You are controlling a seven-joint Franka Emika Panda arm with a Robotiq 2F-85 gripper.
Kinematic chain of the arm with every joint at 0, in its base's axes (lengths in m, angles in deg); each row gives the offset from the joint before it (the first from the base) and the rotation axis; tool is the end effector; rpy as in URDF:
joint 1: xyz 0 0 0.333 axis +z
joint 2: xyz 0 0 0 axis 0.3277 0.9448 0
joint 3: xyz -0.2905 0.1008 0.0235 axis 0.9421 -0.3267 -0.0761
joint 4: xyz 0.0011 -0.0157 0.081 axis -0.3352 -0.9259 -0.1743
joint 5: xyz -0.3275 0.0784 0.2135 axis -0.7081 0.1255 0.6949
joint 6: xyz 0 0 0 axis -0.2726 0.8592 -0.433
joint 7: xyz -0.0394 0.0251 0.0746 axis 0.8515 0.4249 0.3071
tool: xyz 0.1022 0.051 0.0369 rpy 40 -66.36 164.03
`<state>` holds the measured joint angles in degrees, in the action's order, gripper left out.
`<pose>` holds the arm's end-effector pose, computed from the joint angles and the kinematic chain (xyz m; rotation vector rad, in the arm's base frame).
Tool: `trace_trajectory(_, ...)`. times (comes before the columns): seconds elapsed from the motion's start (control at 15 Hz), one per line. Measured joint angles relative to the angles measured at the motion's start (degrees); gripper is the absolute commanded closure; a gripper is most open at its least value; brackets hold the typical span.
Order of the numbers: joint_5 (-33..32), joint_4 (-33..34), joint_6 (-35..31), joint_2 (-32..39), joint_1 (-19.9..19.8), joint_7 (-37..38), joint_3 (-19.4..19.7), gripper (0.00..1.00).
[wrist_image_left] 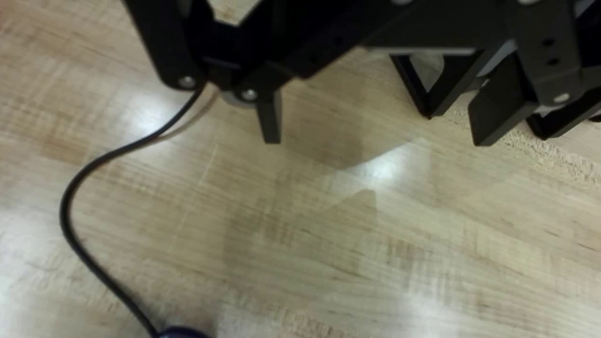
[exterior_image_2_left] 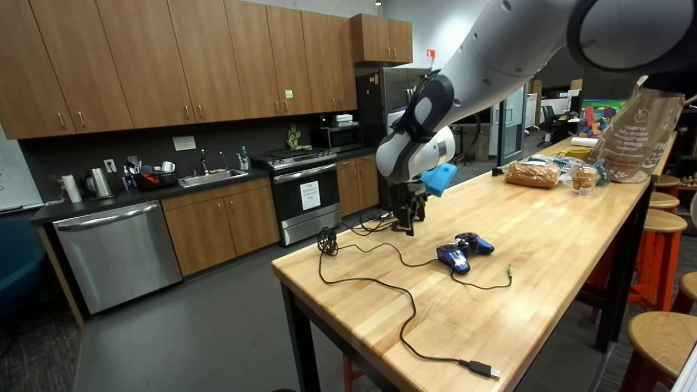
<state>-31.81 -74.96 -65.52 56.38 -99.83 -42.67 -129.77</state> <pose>0.6085 0.0385 0.3037 2.8591 0.5989 0.1244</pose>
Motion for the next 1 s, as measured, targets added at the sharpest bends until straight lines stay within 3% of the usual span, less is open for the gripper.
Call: trace_trajectory(1.0,-3.0,0.0,-1.0,0.0,0.1,-6.1,0.0,0.00)
